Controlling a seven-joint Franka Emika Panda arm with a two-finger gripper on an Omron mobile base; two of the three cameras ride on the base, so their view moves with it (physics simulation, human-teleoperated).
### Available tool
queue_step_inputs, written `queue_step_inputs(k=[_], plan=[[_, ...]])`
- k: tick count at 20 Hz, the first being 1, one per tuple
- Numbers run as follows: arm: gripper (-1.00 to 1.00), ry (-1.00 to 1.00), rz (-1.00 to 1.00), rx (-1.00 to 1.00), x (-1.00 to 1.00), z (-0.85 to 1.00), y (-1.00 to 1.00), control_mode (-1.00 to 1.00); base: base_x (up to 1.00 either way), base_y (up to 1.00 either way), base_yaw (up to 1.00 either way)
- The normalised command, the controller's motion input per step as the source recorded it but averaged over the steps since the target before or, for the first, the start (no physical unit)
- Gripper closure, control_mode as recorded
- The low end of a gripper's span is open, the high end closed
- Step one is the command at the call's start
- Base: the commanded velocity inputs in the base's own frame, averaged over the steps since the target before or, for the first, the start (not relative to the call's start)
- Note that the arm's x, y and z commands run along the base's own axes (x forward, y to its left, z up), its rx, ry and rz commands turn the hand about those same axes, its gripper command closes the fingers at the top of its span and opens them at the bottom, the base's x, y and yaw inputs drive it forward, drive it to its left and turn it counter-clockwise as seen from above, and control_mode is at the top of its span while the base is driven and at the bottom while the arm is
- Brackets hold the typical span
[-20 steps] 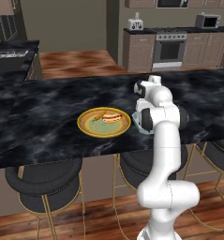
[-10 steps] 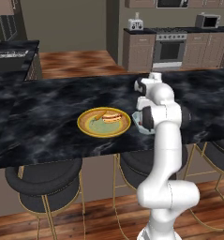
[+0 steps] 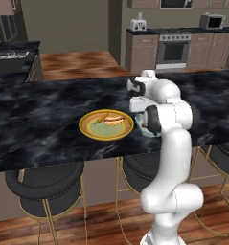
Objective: Place one cooked food and one vegetable from the large plate to each tupperware container.
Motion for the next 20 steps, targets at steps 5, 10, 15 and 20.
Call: queue_step_inputs(k=[5,10,15,20], plan=[[-1.00,-0.15,0.23,0.12,-0.08,0.38,0.32,-1.00,0.00,0.00,0.00],[-1.00,-0.19,0.25,-0.15,0.00,0.37,0.46,-1.00,0.00,0.00,0.00],[-1.00,-0.04,0.36,-0.15,0.25,0.00,0.61,-1.00,0.00,0.00,0.00],[-1.00,-0.13,0.46,0.01,0.48,-0.04,0.47,-1.00,0.00,0.00,0.00]])
